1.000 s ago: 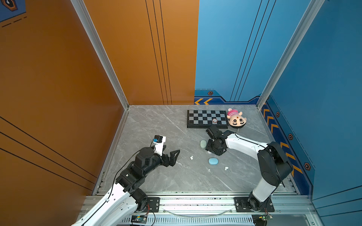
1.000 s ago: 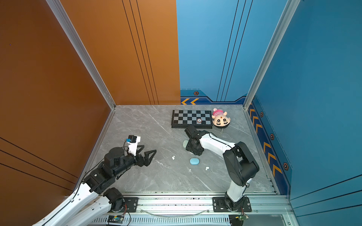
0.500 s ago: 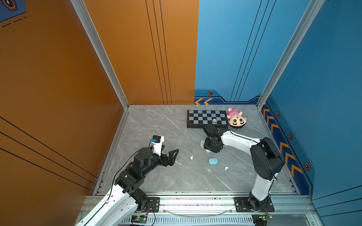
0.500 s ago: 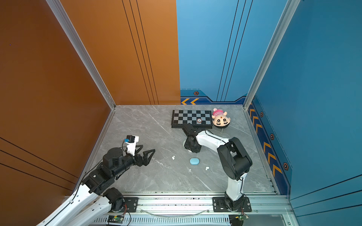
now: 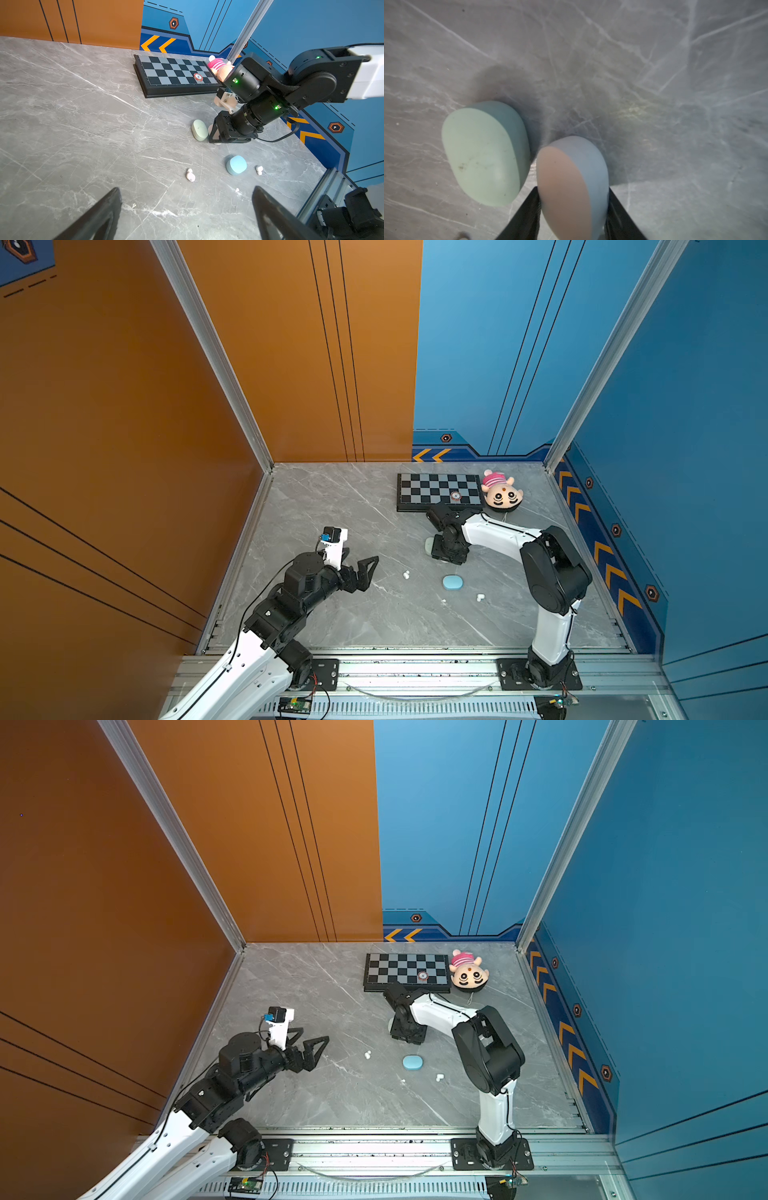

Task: Insert the wireless bluetooth earbuds into the charging case
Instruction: 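Close the right gripper on the white case and adjust the grip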

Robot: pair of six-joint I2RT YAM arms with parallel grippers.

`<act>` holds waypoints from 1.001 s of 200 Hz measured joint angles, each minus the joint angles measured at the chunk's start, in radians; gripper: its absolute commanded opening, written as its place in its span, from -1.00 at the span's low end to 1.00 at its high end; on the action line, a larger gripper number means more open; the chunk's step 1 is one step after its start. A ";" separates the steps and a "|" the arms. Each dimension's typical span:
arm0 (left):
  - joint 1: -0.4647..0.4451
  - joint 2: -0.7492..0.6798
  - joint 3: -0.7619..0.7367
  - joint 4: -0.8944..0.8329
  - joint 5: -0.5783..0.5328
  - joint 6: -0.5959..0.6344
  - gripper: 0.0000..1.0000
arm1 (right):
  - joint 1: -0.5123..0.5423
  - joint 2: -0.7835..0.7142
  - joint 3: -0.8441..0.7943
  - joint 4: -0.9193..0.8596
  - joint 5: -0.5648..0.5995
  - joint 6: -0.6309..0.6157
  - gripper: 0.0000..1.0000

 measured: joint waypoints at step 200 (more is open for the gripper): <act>0.013 -0.001 0.000 0.000 0.006 -0.006 0.96 | -0.002 0.040 0.126 -0.152 0.013 -0.294 0.13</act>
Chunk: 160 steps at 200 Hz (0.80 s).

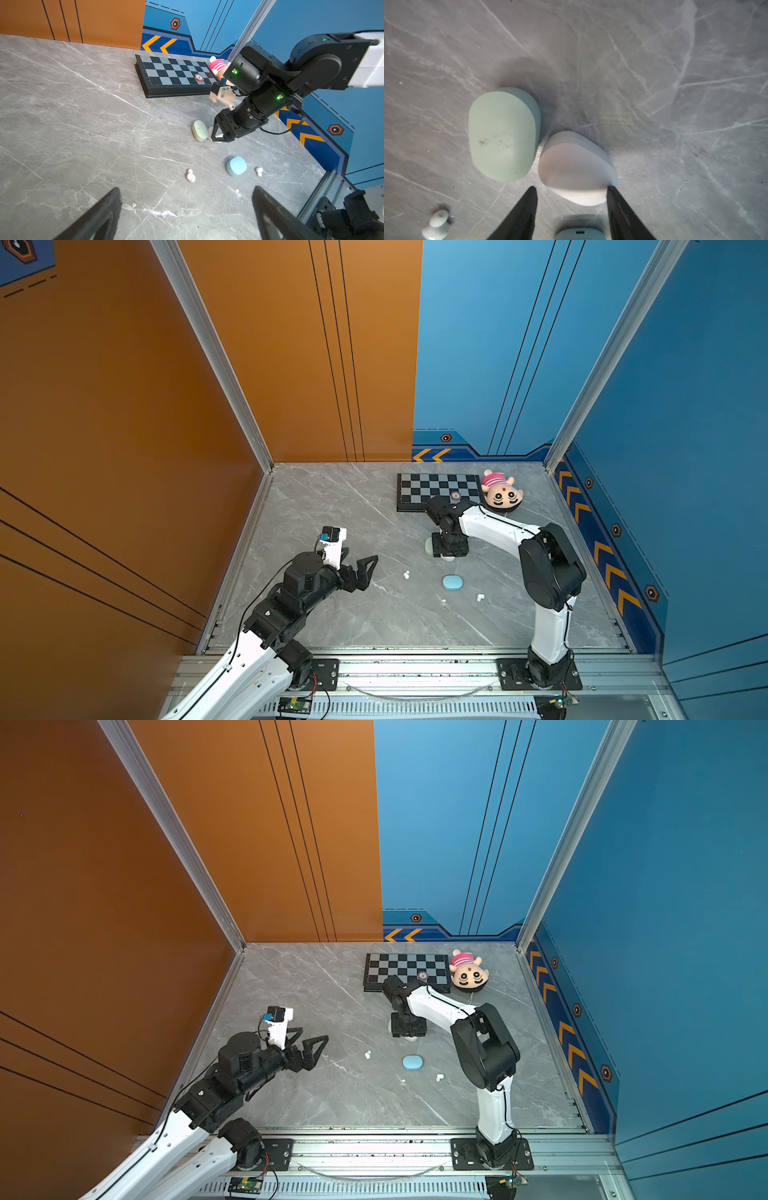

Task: Insert the wireless bluetooth earbuds into the charging case
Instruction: 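Close the right gripper on the white case and adjust the grip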

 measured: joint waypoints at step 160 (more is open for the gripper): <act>0.011 -0.010 0.000 0.000 0.010 -0.003 0.96 | -0.148 -0.080 0.006 -0.027 -0.186 -0.769 0.28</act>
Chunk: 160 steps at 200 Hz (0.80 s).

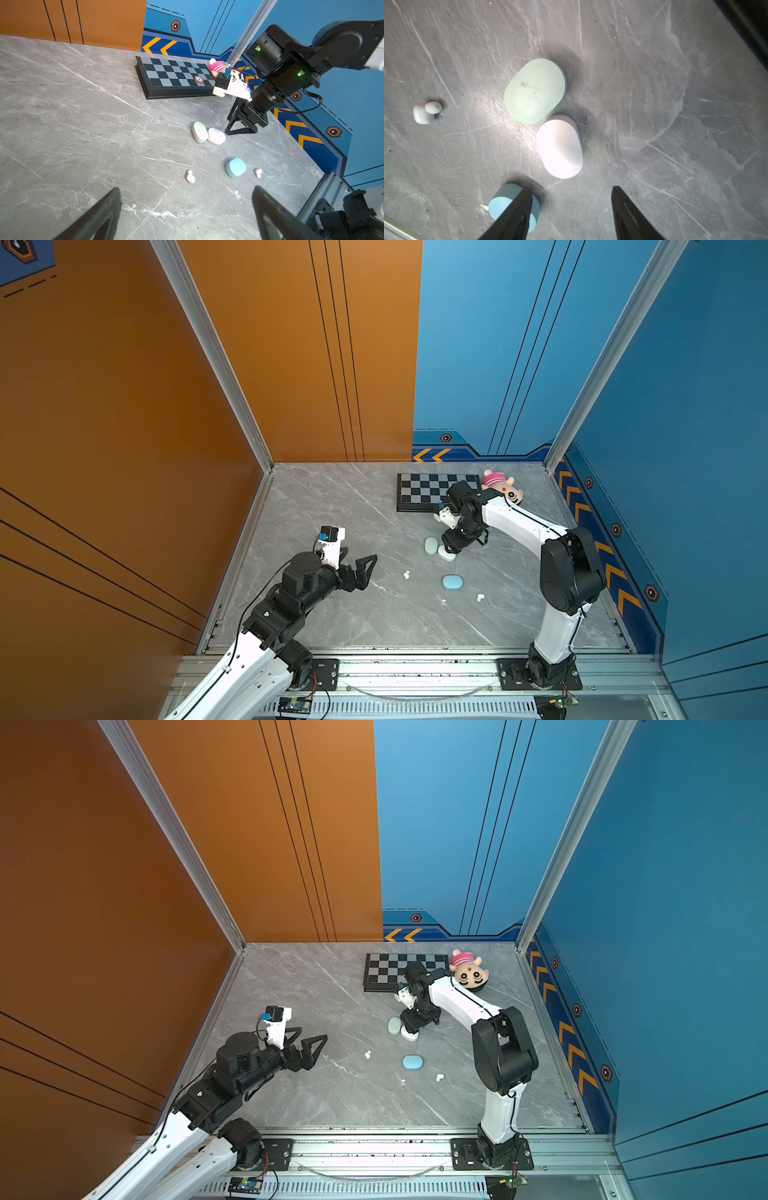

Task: Insert the wireless bluetooth earbuds into the charging case
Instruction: 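Close the right gripper on the white case and adjust the grip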

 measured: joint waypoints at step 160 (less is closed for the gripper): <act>0.000 0.000 0.000 0.000 0.001 0.000 0.96 | 0.027 0.095 -0.068 0.077 -0.038 -0.039 0.23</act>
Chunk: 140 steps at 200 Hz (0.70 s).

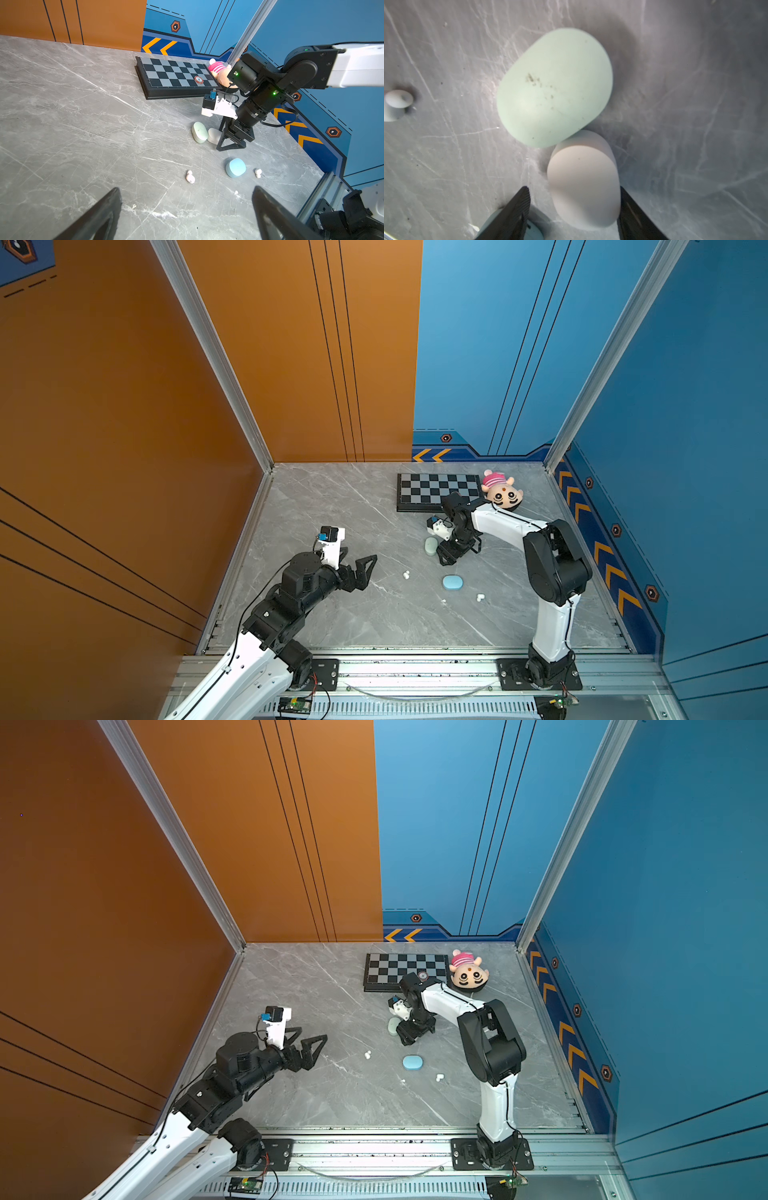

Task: Insert the wireless bluetooth earbuds into the charging case
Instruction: 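Close the right gripper on the white case and adjust the grip, then lift the white case toward the left gripper while the left gripper reaches forward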

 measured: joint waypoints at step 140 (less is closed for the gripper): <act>0.000 0.012 0.000 0.000 0.000 0.000 0.96 | 0.006 0.007 0.000 0.010 0.030 0.001 0.12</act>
